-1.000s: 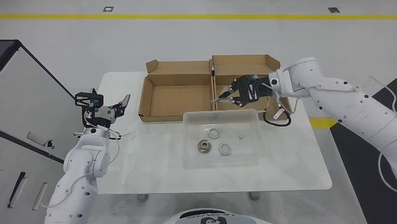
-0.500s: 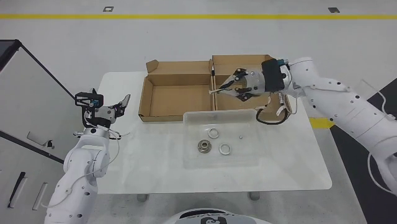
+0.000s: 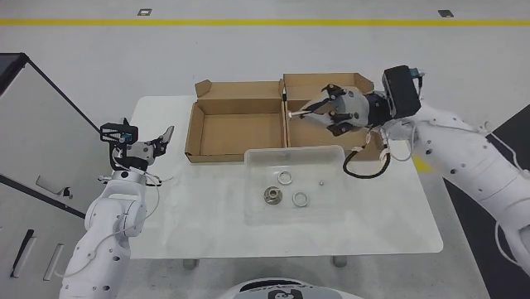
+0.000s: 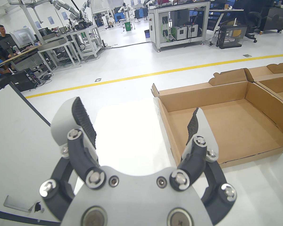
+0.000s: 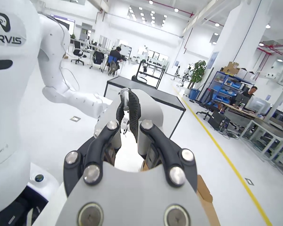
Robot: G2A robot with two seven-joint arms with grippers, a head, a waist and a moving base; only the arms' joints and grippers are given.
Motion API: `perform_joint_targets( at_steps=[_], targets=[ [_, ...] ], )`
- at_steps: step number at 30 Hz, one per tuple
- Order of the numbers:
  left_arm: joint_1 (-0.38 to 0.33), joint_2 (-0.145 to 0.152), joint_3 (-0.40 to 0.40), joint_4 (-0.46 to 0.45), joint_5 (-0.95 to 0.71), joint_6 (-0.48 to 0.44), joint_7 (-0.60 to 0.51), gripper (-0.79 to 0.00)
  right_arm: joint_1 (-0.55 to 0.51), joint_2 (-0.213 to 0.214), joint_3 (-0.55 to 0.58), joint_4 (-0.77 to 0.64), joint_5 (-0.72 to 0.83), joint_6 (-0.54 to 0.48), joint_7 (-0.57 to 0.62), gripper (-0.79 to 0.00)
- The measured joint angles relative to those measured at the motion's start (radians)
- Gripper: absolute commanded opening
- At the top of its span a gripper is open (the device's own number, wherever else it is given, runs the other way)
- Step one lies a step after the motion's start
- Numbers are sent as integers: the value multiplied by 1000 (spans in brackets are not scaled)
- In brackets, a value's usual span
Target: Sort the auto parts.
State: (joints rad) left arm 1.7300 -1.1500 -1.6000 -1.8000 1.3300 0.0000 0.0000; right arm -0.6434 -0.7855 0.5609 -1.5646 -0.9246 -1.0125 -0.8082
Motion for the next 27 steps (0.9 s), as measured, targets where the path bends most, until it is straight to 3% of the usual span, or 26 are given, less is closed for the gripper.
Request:
perform_joint_targets(
  at_steps=[23,27],
  targets=[
    [0,0,0,0,0,0,0,0,2,0,4,-8,-6,6,7,-785],
    [0,0,0,0,0,0,0,0,-47,-3,47,-67,10,32,4,-785]
  ],
)
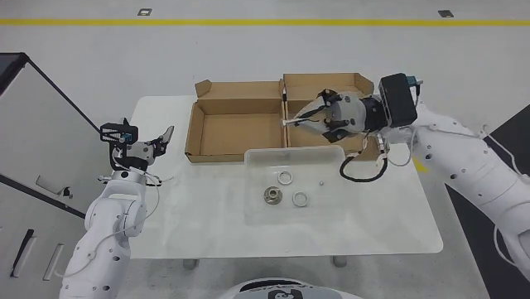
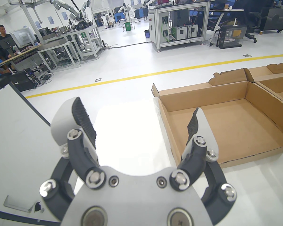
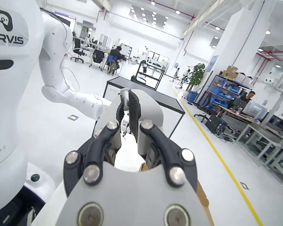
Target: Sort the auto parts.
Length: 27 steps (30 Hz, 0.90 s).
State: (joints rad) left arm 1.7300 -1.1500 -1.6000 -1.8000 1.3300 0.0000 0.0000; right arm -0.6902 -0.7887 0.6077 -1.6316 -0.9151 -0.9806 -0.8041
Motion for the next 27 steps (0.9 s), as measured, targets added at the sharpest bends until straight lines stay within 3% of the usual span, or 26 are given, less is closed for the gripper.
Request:
perform_joint_targets(
  at_steps=[3,16,27],
  targets=[
    [0,0,0,0,0,0,0,0,-37,0,37,-31,97,7,-45,-785],
    [0,0,0,0,0,0,0,0,-242,-16,255,-220,262,-32,-3,-785],
    [0,0,0,0,0,0,0,0,-266,-35,223,-322,204,-32,-4,-785]
  ],
)
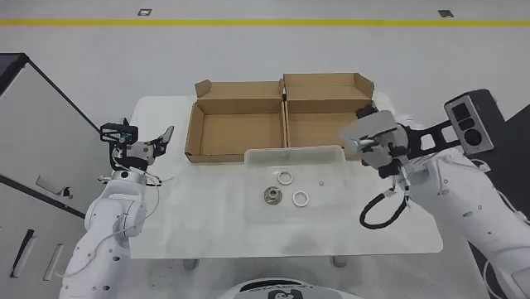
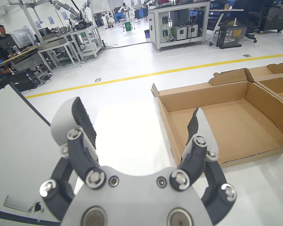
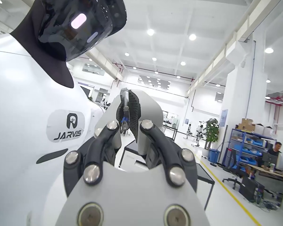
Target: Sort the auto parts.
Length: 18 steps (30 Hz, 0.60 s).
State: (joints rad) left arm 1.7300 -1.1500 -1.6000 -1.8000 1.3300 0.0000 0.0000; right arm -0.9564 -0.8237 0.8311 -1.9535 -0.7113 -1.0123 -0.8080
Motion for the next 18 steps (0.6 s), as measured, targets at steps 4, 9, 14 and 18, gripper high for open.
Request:
perform_joint_targets(
  at_steps=[4,9,14,18],
  targets=[
    [0,0,0,0,0,0,0,0,13,-5,-19,-3,5,0,0,-785],
    [0,0,0,0,0,0,0,0,12,-5,-18,-3,5,0,0,-785],
    [0,0,0,0,0,0,0,0,7,-7,-16,-14,12,7,5,-785],
    [0,0,0,0,0,0,0,0,-20,-19,-11,-68,60,2,11,-785]
  ],
)
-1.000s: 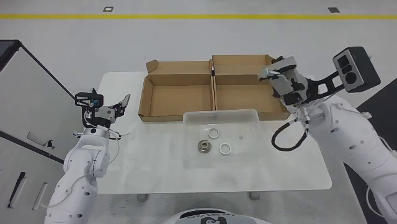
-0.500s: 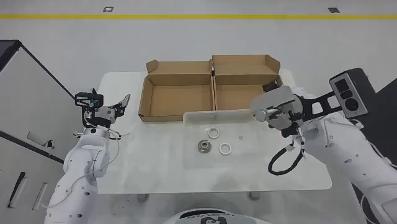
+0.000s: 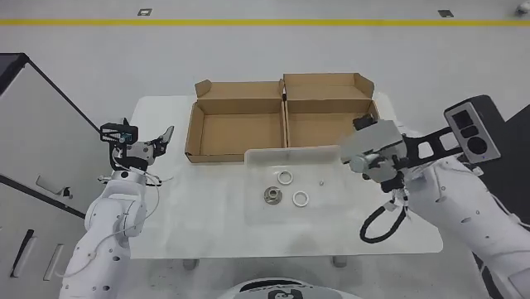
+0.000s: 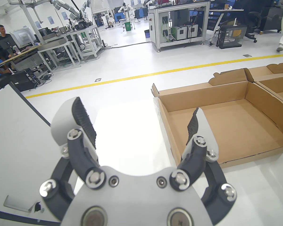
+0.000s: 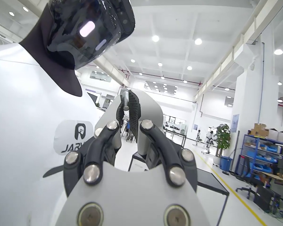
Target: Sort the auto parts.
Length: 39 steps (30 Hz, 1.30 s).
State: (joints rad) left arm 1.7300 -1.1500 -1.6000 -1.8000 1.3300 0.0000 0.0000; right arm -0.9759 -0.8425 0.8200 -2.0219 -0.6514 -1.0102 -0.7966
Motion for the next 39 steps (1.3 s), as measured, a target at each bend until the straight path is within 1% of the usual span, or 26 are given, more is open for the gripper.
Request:
perform_joint_targets(
  at_steps=[8,13,15,17,20,22,25,29,32,36,39],
  targets=[
    [0,0,0,0,0,0,0,0,-63,-38,4,-74,63,2,-15,-785],
    [0,0,0,0,0,0,0,0,-86,-61,14,-76,43,-2,2,-785],
    [0,0,0,0,0,0,0,0,-87,-65,18,-62,15,6,47,-785],
    [0,0,0,0,0,0,0,0,-82,-64,23,-47,-20,6,140,-785],
    [0,0,0,0,0,0,0,0,-80,-64,26,-44,-9,-2,248,-785],
    [0,0,0,0,0,0,0,0,-79,-65,28,-50,14,-2,297,-785],
    [0,0,0,0,0,0,0,0,-82,-71,29,-62,54,-2,324,-785],
    [0,0,0,0,0,0,0,0,-85,-85,18,-81,100,-2,310,-785],
    [0,0,0,0,0,0,0,0,-83,-99,2,-96,132,-2,278,-785],
    [0,0,0,0,0,0,0,0,-79,-126,-16,-109,161,-2,191,-785],
    [0,0,0,0,0,0,0,0,-76,-145,-21,-104,149,-2,136,-785]
  ],
)
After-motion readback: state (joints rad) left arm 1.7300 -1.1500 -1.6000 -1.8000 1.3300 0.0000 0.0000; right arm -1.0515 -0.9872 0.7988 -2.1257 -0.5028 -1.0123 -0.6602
